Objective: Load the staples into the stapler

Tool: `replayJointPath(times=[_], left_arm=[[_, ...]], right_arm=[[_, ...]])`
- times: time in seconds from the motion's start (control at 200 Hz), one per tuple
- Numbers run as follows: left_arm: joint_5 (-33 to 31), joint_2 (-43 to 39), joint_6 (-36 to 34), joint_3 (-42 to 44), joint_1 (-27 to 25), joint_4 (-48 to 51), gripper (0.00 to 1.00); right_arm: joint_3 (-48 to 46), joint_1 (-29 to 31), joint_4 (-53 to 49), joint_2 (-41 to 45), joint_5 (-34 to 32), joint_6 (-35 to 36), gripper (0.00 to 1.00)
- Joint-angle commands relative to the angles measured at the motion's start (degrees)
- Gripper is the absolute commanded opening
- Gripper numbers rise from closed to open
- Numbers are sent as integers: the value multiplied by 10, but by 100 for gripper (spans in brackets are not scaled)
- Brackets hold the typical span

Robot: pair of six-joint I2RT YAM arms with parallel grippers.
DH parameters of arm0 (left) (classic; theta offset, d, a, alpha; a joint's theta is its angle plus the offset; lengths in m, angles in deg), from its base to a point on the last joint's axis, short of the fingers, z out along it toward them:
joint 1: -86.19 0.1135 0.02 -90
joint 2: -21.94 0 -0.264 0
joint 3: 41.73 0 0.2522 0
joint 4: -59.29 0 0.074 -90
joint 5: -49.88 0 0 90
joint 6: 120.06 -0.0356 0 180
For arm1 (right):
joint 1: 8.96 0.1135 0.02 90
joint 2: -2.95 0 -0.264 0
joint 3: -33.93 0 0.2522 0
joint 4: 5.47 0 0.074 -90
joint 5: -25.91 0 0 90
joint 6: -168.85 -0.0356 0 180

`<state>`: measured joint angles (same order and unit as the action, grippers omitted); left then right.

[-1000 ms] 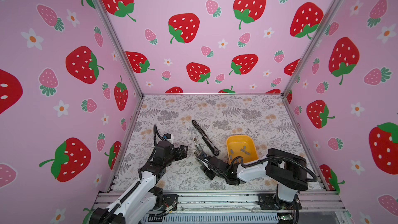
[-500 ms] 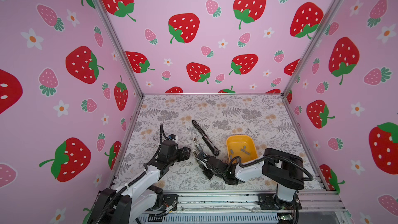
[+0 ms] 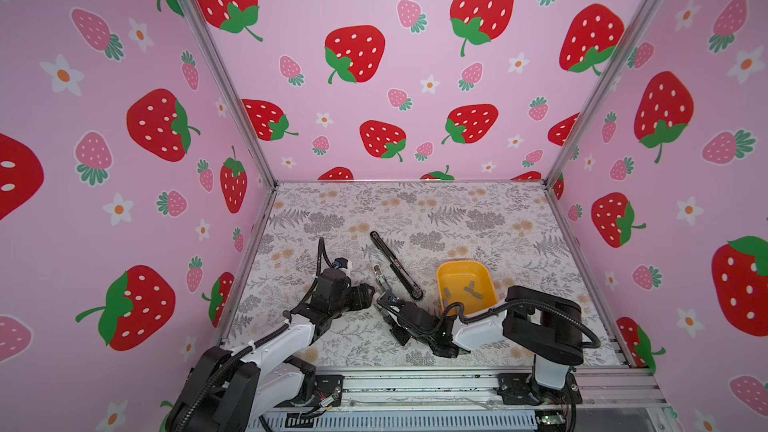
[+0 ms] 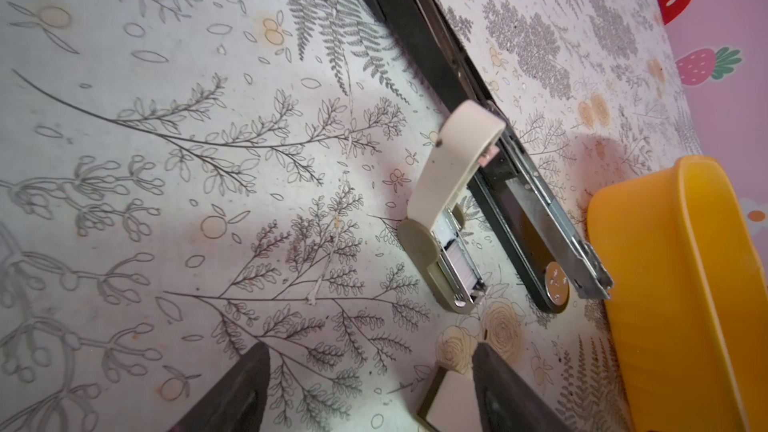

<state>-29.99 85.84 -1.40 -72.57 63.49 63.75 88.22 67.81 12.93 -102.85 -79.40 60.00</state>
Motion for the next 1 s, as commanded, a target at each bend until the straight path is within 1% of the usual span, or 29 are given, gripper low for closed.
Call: replayJointPath(times=[0.0, 0.115, 0.135, 0.195, 0.33, 0.525, 0.69, 0.89, 0.995], left_arm=[[-3, 5, -10, -8, -24, -17, 77], [-19, -7, -11, 1, -48, -8, 77], [-38, -10, -12, 5, -51, -6, 77], [-53, -20, -9, 16, -59, -8, 77], [-55, -37, 1, 32, -70, -21, 77], [-62, -42, -5, 35, -95, -22, 75], [-75, -47, -2, 46, -107, -33, 74], [-84, -50, 5, 56, -111, -44, 73], [-85, -52, 5, 57, -112, -44, 72]], right_arm=[[-3, 1, -56, -35, 2, -7, 26], [-3, 1, -52, -37, 1, -11, 26], [-4, 1, -52, -37, 1, -11, 26], [-4, 1, -51, -38, -2, -12, 26], [-5, 0, -50, -37, -4, -11, 26], [-1, 0, -47, -30, -9, -11, 27], [0, 0, -48, -9, -14, -10, 33], [-5, 0, -54, 38, -19, -4, 47], [-9, 0, -64, 70, -16, 4, 49]])
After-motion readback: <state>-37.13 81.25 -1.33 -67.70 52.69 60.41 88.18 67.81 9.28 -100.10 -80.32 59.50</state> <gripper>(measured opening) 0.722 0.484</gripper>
